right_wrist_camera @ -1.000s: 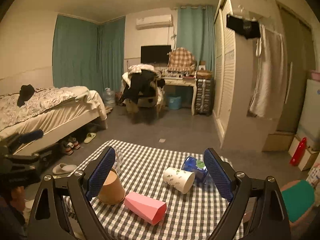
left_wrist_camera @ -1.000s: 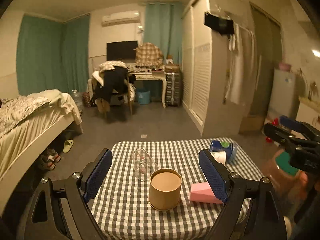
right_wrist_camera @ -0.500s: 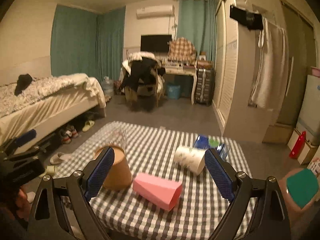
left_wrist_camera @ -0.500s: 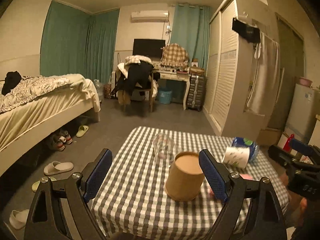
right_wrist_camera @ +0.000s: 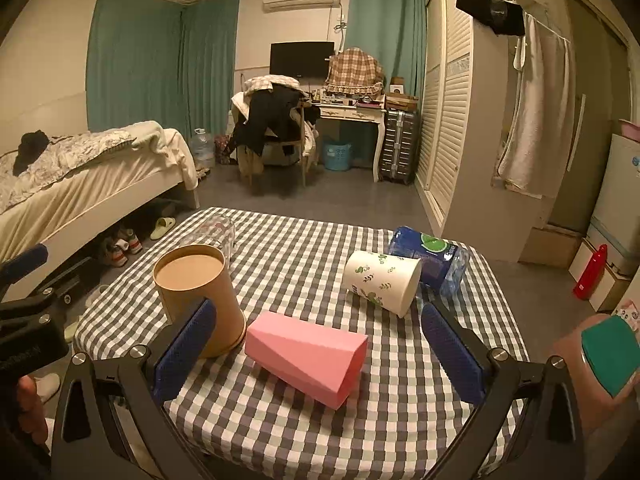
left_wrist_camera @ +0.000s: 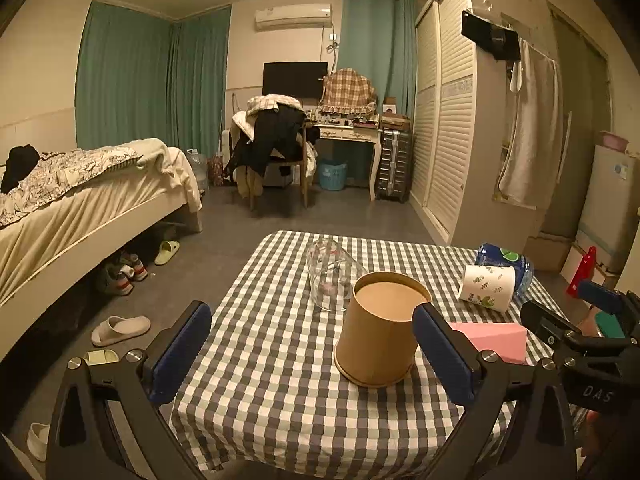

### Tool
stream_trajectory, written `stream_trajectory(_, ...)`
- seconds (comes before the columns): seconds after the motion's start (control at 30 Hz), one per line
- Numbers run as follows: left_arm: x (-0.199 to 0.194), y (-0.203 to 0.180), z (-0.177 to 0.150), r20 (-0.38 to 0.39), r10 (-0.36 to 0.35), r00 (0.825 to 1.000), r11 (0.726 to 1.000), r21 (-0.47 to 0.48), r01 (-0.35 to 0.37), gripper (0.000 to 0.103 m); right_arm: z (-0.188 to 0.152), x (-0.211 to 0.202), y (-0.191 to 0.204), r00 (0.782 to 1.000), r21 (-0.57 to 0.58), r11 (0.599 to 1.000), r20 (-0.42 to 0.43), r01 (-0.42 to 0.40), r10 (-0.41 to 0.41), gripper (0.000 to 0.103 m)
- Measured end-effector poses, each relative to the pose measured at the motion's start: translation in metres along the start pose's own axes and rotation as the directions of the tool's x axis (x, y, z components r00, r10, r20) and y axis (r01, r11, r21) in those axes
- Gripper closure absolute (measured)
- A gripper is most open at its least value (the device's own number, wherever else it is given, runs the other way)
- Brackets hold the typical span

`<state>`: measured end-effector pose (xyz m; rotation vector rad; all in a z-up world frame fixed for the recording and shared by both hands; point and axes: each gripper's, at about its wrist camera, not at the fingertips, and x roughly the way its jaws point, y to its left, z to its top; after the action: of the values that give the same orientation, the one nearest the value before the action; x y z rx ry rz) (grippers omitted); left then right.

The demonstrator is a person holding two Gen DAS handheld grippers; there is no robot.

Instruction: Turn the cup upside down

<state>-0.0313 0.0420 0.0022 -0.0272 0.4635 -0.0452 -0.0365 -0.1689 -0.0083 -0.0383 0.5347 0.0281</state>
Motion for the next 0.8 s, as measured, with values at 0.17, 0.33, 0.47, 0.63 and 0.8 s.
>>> stream_trajectory(0.17,0.0010,0.0000,-0.0013,-0.011,-0.011,1.000,1.000,-0.005,0.011,0.000,0.0020,-0.0023,0.0015,1.000,0.003,1.000,0.009,0.022,-0.022,0.000)
stream_trajectory(0.33,-0.0016,-0.0020,-0.0005,-0.004,-0.014,1.000,1.000,0.003,0.014,0.000,0.0021,-0.0025,-0.0010,0.999,0.009,0.999,0.007,0.039,-0.039,0.000)
stream_trajectory(0.47,-0.0041,-0.0030,0.0007,0.007,-0.015,1.000,1.000,0.003,0.015,0.000,0.0020,-0.0025,-0.0017,0.999,0.010,0.999,0.005,0.047,-0.047,0.000)
stream_trajectory(0.63,-0.0046,-0.0017,0.0006,0.007,-0.014,1.000,1.000,-0.002,0.014,0.000,0.0017,-0.0023,-0.0014,0.999,0.010,0.999,0.005,0.048,-0.048,0.000)
stream_trajectory(0.8,-0.0053,-0.0009,0.0009,0.007,-0.015,1.000,1.000,-0.007,0.015,0.000,0.0000,-0.0017,-0.0014,0.999,0.005,0.999,0.001,0.045,-0.045,0.000)
